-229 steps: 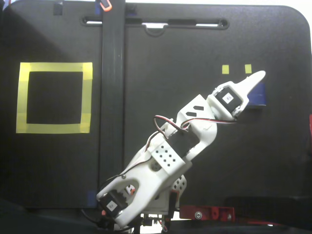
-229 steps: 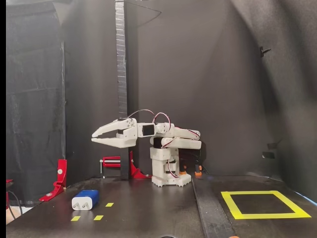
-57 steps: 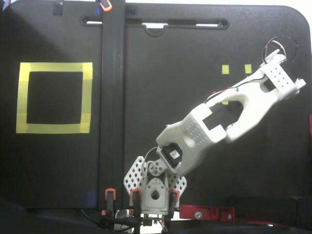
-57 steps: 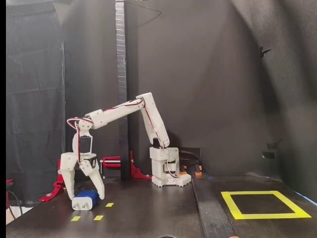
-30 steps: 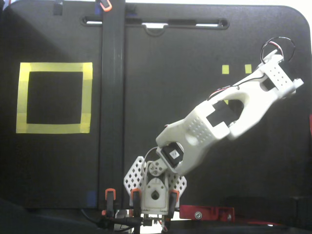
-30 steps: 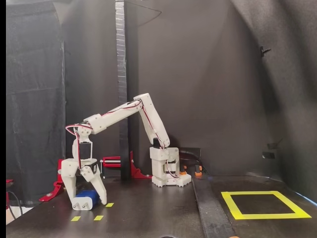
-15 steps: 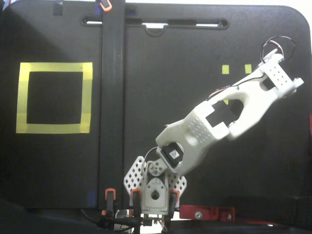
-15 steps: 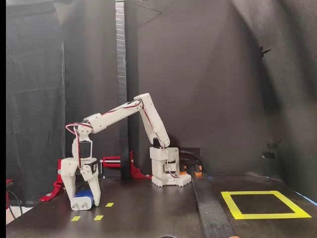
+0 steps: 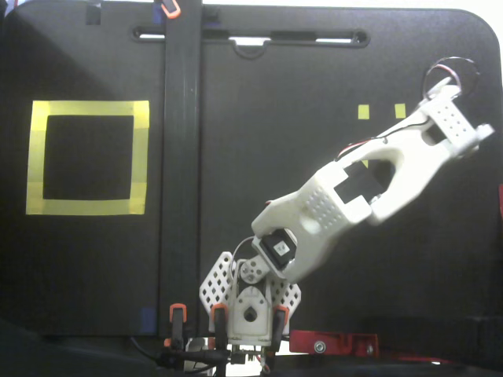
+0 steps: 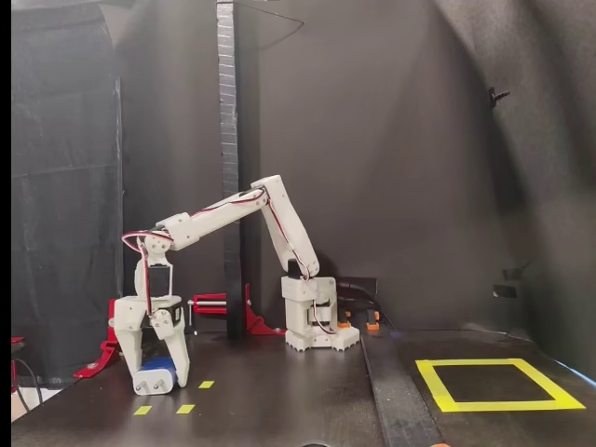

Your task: Grasp the block and place it in the designated area.

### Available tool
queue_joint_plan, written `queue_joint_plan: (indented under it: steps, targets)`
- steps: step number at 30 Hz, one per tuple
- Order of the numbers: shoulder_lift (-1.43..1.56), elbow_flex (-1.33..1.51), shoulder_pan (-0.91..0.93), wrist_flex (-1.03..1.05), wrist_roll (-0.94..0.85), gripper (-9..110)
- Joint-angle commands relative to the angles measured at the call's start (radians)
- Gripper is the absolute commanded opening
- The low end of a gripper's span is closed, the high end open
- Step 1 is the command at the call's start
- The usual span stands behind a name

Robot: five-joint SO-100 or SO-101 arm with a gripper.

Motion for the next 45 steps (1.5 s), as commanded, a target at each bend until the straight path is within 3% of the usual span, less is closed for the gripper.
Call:
queue_joint_plan:
  steps: [1, 10, 35, 45]
  targets:
    - [0.063, -0.13, 0.005, 0.11, 0.009, 18]
    - [0.083, -0.291, 0.003, 0.25, 0.037, 18]
    - [0.181, -0.298, 0.006, 0.322, 0.046, 18]
    - [0.206, -0.288, -0.1, 0.354, 0.189, 18]
